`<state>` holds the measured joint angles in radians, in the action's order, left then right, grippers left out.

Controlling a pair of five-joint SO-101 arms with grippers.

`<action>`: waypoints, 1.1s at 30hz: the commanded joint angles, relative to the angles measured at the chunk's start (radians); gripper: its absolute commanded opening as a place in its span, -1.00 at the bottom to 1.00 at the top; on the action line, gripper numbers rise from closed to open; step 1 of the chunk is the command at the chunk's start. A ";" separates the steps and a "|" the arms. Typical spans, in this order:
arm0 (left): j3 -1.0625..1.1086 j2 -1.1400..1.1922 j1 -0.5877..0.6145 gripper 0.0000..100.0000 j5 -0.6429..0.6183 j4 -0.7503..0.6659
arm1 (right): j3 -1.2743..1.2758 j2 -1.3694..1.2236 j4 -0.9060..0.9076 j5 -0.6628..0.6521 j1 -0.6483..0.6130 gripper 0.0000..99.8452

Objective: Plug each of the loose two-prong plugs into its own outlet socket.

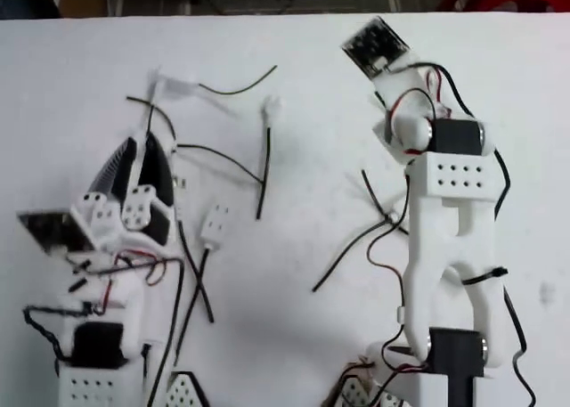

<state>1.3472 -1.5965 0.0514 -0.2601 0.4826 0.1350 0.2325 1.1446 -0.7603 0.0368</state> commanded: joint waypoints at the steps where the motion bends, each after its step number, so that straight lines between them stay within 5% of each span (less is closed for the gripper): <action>1: -0.219 0.271 0.013 -0.77 0.005 0.092 | 0.041 0.044 0.019 0.061 0.054 -0.96; 7: -0.551 0.722 0.062 -0.71 0.005 0.365 | 0.204 0.044 0.013 0.153 0.099 -0.96; 17: -0.787 1.191 0.082 -0.58 0.084 0.605 | 0.522 0.035 -0.124 0.161 0.090 -0.95; 33: -0.813 1.558 0.051 -0.58 0.100 0.423 | 0.829 0.041 -0.364 0.172 -0.018 -0.96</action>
<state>0.5769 -0.0468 0.1281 -0.1680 0.9275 0.9620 0.2463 0.7917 -0.6038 0.0292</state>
